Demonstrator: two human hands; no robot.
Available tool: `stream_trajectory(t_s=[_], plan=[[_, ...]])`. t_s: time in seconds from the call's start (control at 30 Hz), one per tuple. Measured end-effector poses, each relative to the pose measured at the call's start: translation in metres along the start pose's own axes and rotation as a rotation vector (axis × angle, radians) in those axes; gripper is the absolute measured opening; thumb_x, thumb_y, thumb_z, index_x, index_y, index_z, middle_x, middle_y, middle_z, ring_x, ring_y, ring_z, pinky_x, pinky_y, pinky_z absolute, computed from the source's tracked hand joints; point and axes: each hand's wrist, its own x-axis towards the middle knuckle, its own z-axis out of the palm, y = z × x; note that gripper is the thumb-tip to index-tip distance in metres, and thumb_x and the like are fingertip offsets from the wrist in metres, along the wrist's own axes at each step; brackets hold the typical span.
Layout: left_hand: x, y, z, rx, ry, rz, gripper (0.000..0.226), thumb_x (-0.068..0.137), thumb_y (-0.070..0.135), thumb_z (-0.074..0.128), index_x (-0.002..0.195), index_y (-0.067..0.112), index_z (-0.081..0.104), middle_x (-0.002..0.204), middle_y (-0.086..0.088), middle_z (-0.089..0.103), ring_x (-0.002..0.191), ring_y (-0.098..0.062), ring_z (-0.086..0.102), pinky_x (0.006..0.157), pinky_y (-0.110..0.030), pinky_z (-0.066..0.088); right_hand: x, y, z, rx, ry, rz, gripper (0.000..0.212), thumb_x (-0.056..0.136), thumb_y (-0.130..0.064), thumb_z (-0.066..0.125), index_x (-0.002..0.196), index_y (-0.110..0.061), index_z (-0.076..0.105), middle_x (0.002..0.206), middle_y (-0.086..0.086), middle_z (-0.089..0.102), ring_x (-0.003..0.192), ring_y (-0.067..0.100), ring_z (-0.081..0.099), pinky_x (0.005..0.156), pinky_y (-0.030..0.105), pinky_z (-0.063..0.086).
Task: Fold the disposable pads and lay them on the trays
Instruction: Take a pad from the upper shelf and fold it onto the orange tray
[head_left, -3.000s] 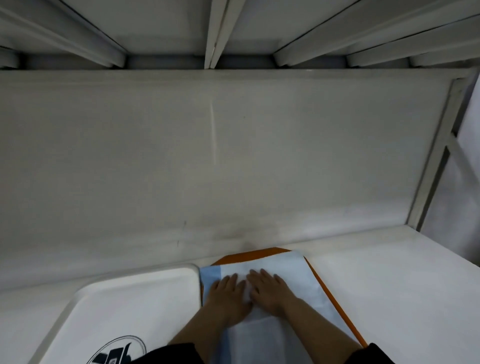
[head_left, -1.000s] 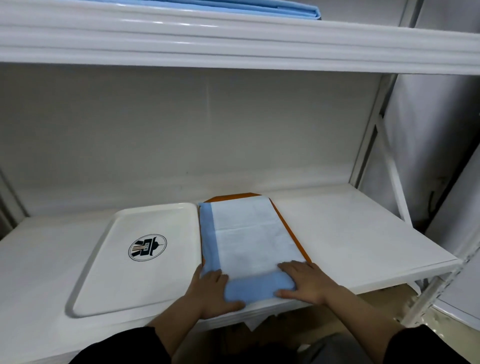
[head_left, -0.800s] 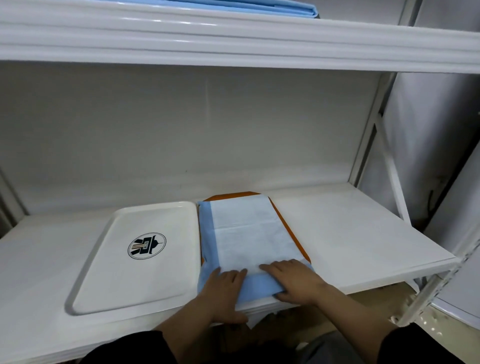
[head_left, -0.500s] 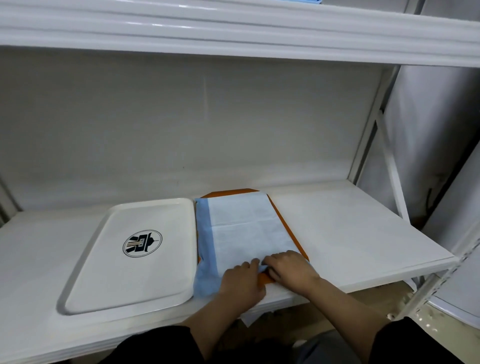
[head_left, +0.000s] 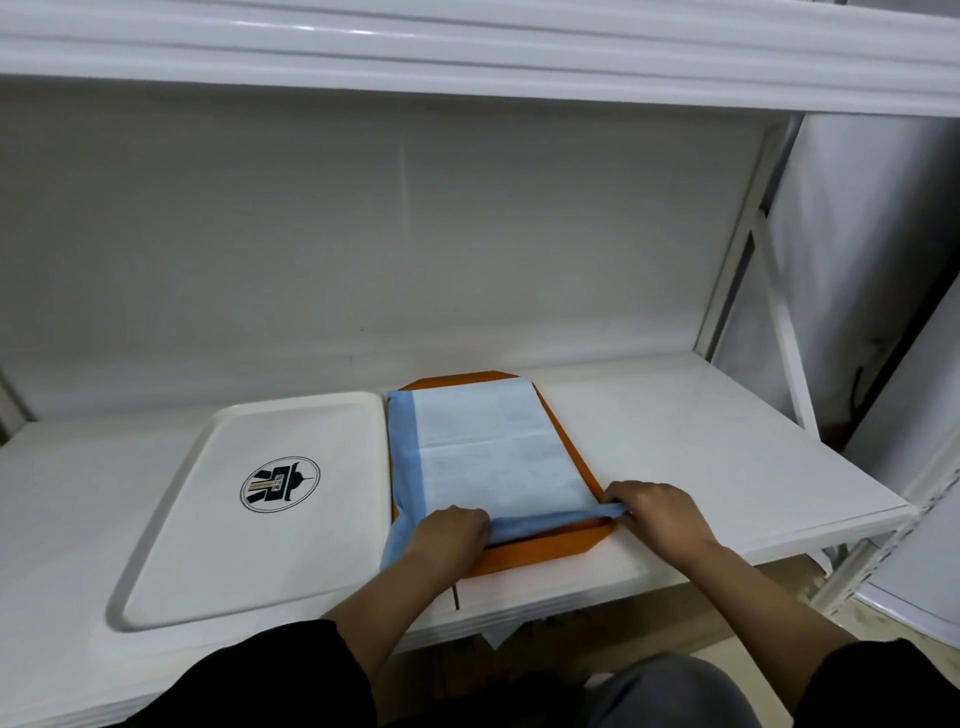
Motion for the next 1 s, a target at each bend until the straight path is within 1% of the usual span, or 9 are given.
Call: stream_trajectory(t_s=[0.1, 0.23, 0.37, 0.47, 0.57, 0.7, 0.8, 0.93, 1.0], plan=[[-0.002, -0.002, 0.002, -0.040, 0.042, -0.009, 0.027, 0.102, 0.013, 0.034, 0.112, 0.006, 0.058, 0.113, -0.011, 0.065, 0.102, -0.023, 0.060, 0.084, -0.032, 0.045, -0.002, 0.001, -0.006, 0.189, -0.022, 0.357, 0.011, 0.094, -0.023, 0.053, 0.097, -0.021, 0.064, 0.089, -0.004, 0.069, 0.078, 0.015, 0.066, 0.062, 0.021, 0.045], [-0.007, -0.003, 0.005, -0.067, 0.124, -0.024, 0.028, 0.102, 0.018, 0.032, 0.111, 0.009, 0.057, 0.110, -0.009, 0.066, 0.099, -0.022, 0.061, 0.082, -0.031, 0.045, -0.002, -0.016, -0.024, 1.091, -0.389, 0.847, 0.035, 0.098, -0.044, 0.041, 0.103, -0.011, 0.054, 0.085, 0.010, 0.074, 0.075, 0.024, 0.071, 0.060, 0.023, 0.048], [-0.010, -0.001, 0.012, -0.085, 0.166, -0.030, 0.032, 0.103, 0.024, 0.031, 0.115, 0.013, 0.059, 0.109, -0.007, 0.067, 0.098, -0.021, 0.063, 0.079, -0.030, 0.046, 0.001, -0.023, -0.029, 1.610, -0.416, 0.956, 0.039, 0.093, -0.052, 0.047, 0.109, -0.017, 0.051, 0.104, 0.014, 0.067, 0.089, 0.032, 0.071, 0.068, 0.033, 0.060], [-0.012, 0.001, 0.014, -0.044, 0.135, -0.006, 0.033, 0.102, 0.026, 0.031, 0.120, 0.015, 0.057, 0.113, -0.006, 0.066, 0.100, -0.020, 0.062, 0.082, -0.030, 0.046, 0.007, -0.023, -0.025, 1.668, -0.433, 0.875, 0.036, 0.088, -0.029, 0.064, 0.120, -0.015, 0.055, 0.121, 0.014, 0.059, 0.102, 0.030, 0.066, 0.068, 0.032, 0.060], [-0.014, -0.003, 0.017, -0.060, 0.146, 0.046, 0.034, 0.098, 0.023, 0.040, 0.129, 0.017, 0.054, 0.117, -0.005, 0.064, 0.105, -0.022, 0.061, 0.086, -0.031, 0.049, 0.014, -0.022, -0.017, 1.531, -0.422, 0.800, 0.028, 0.090, -0.009, 0.060, 0.118, -0.010, 0.061, 0.134, 0.013, 0.048, 0.113, 0.028, 0.056, 0.066, 0.027, 0.060], [-0.033, -0.031, 0.018, 0.007, 0.260, 0.146, 0.044, 0.049, 0.020, 0.083, 0.092, 0.024, 0.072, 0.070, 0.006, 0.069, 0.059, -0.013, 0.067, 0.046, -0.020, 0.051, 0.017, -0.024, -0.016, 1.544, -0.394, 0.805, 0.018, 0.092, 0.001, 0.052, 0.101, -0.007, 0.066, 0.130, 0.017, 0.048, 0.104, 0.026, 0.056, 0.064, 0.024, 0.058], [-0.043, -0.050, 0.014, 0.110, 0.332, 0.114, 0.052, 0.027, 0.018, 0.087, 0.075, 0.028, 0.072, 0.057, 0.009, 0.062, 0.045, -0.011, 0.060, 0.036, -0.016, 0.041, 0.015, -0.024, -0.017, 1.544, -0.390, 0.832, 0.018, 0.093, 0.000, 0.052, 0.098, -0.009, 0.067, 0.125, 0.016, 0.049, 0.098, 0.024, 0.056, 0.061, 0.024, 0.058], [-0.057, -0.076, 0.012, 0.090, 0.402, -0.020, 0.046, 0.027, 0.011, 0.087, 0.067, 0.024, 0.070, 0.061, 0.004, 0.059, 0.049, -0.020, 0.058, 0.040, -0.022, 0.039, 0.012, -0.024, -0.013, 1.532, -0.393, 0.873, 0.018, 0.093, 0.001, 0.052, 0.097, -0.008, 0.067, 0.124, 0.016, 0.049, 0.100, 0.026, 0.055, 0.061, 0.025, 0.058], [-0.065, -0.079, 0.009, -0.055, 0.396, -0.162, 0.040, 0.049, 0.014, 0.086, 0.085, 0.022, 0.071, 0.076, -0.001, 0.060, 0.063, -0.025, 0.062, 0.049, -0.027, 0.041, 0.012, -0.024, -0.009, 1.503, -0.396, 0.892, 0.018, 0.092, 0.001, 0.053, 0.099, -0.008, 0.068, 0.127, 0.016, 0.049, 0.109, 0.028, 0.054, 0.065, 0.026, 0.058]])
